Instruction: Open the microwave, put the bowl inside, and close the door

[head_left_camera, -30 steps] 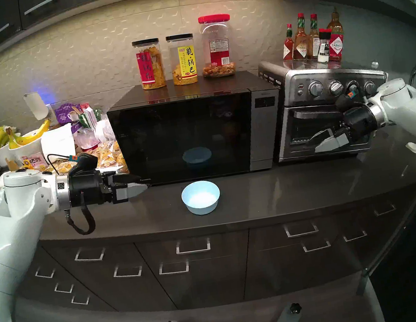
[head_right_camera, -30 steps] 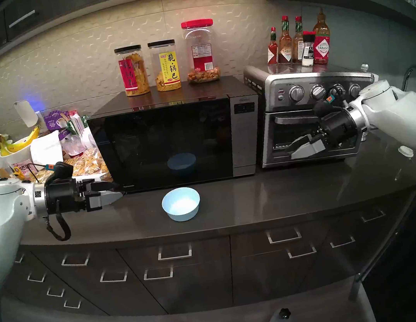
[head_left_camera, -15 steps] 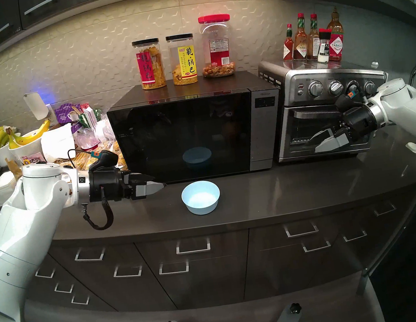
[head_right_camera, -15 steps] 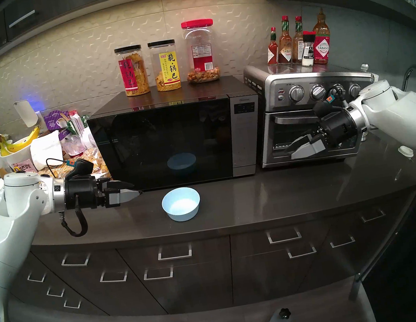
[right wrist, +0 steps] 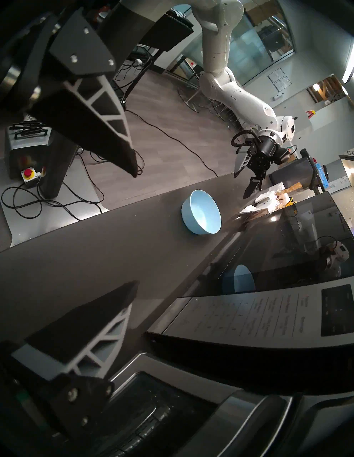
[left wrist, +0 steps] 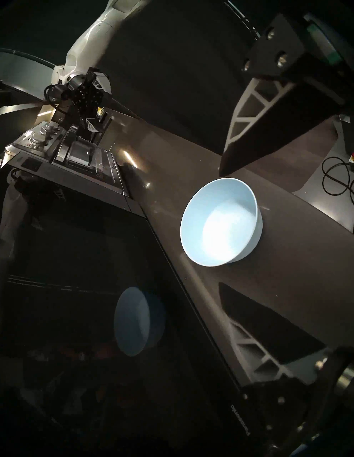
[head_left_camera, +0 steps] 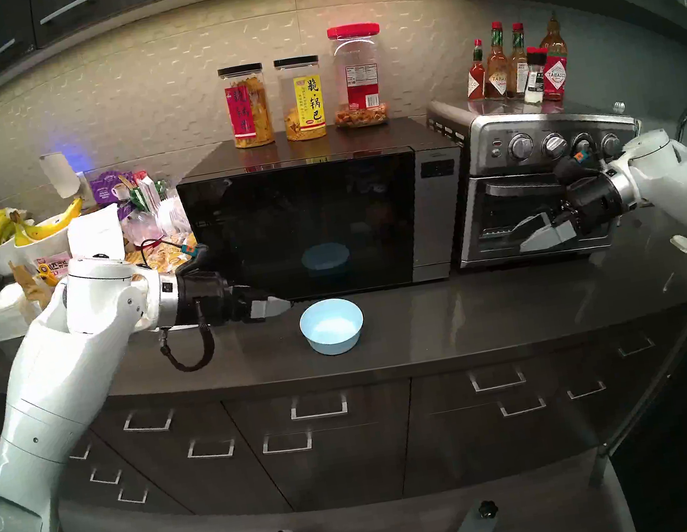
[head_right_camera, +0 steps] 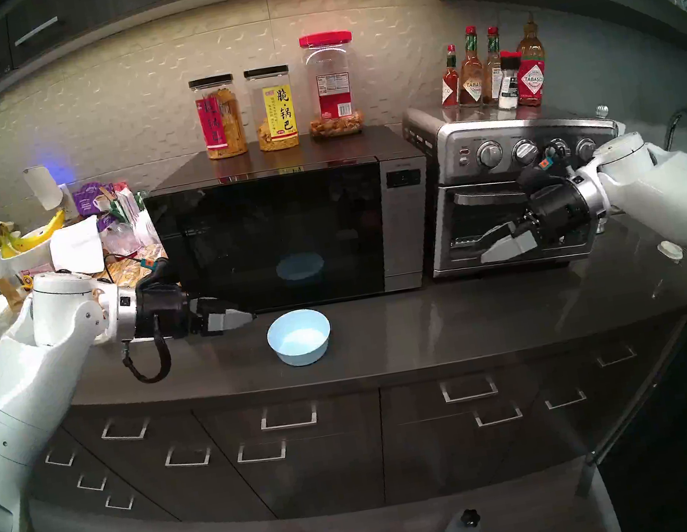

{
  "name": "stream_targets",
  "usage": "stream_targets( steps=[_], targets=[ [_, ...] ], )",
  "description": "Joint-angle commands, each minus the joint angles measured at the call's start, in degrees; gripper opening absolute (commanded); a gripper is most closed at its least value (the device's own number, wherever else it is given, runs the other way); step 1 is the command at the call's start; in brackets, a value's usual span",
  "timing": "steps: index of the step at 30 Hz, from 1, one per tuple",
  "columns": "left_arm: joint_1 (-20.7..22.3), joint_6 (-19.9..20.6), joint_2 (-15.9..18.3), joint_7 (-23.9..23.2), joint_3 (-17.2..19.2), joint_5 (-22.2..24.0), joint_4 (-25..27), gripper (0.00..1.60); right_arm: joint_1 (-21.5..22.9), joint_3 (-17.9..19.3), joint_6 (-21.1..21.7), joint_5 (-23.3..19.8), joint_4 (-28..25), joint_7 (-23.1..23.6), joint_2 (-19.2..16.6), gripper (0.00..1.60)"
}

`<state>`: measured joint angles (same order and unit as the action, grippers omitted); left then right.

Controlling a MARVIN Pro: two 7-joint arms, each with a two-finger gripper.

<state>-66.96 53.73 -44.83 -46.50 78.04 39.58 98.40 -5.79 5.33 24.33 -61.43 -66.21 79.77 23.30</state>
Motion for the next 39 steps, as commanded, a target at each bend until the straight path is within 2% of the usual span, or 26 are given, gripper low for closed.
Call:
stream_targets(
  steps=[1, 27, 39],
  targets=[
    [3.4, 0.6, -1.5, 0.1, -0.9, -0.1, -0.8, 1.60, 1.0, 0.8, 0.1, -0.4, 0.0, -0.1, 0.0, 1.60],
    [7.1, 1.3, -5.0, 0.9, -5.4, -0.7, -4.0, 1.60, 1.0, 0.9, 0.1, -0.4, 0.0, -0.1, 0.0, 1.60],
    [10.1, 1.3, -6.2, 1.5, -9.6, -1.6, -6.1, 1.60, 1.0, 0.9, 0.1, -0.4, 0.0, -0.1, 0.0, 1.60]
  ],
)
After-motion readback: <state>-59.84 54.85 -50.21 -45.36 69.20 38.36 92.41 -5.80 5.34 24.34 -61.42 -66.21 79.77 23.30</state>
